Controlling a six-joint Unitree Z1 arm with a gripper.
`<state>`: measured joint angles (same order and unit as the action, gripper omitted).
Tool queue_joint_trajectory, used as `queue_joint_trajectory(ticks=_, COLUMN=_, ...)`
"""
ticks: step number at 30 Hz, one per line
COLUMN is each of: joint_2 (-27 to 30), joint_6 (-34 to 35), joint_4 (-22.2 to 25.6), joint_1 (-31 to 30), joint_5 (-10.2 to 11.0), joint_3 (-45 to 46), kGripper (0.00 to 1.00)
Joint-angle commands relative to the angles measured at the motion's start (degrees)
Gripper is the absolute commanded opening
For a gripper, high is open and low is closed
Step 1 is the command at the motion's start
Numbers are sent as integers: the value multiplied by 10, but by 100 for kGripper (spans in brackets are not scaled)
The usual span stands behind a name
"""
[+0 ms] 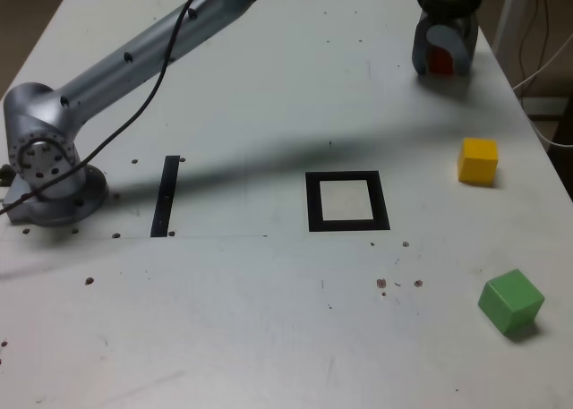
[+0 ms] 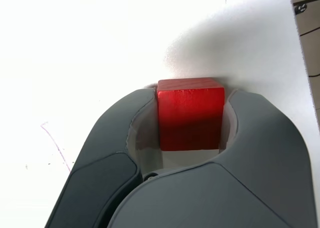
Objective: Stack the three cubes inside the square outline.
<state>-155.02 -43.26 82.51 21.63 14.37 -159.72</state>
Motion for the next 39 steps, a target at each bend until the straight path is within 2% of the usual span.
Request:
queue_joint_trajectory(ticks=1, joint_2=23, joint_6=7, joint_4=0, joint_1=-3, joint_5=5, joint_3=12, kGripper=33)
queue_joint_trajectory(ticks=6, joint_2=108, joint_6=32, joint_4=-26, joint_1=-13, joint_5=14, joint_3=123, kGripper=33)
queue_joint_trajectory(ticks=13, joint_2=207, joint_6=67, joint_4=-31, joint_1=-63, joint_5=10, joint_3=239, kGripper=33)
queue_joint_trajectory(ticks=24, joint_2=350, joint_6=192, joint_4=-46, joint_1=-169, joint_5=0, joint_3=448, kGripper=33)
queue_joint_trajectory(ticks=28, joint_2=385, joint_6=244, joint_4=-66, joint_1=-195, joint_5=-8, joint_3=522, kGripper=33)
queue_joint_trajectory(ticks=35, joint_2=411, joint_6=329, joint_4=-116, joint_1=-229, joint_5=-46, joint_3=628, kGripper=33)
queue_joint_trajectory(ticks=39, joint_2=434, joint_6=400, joint_4=-144, joint_1=-257, joint_5=-52, joint_3=685, kGripper=33)
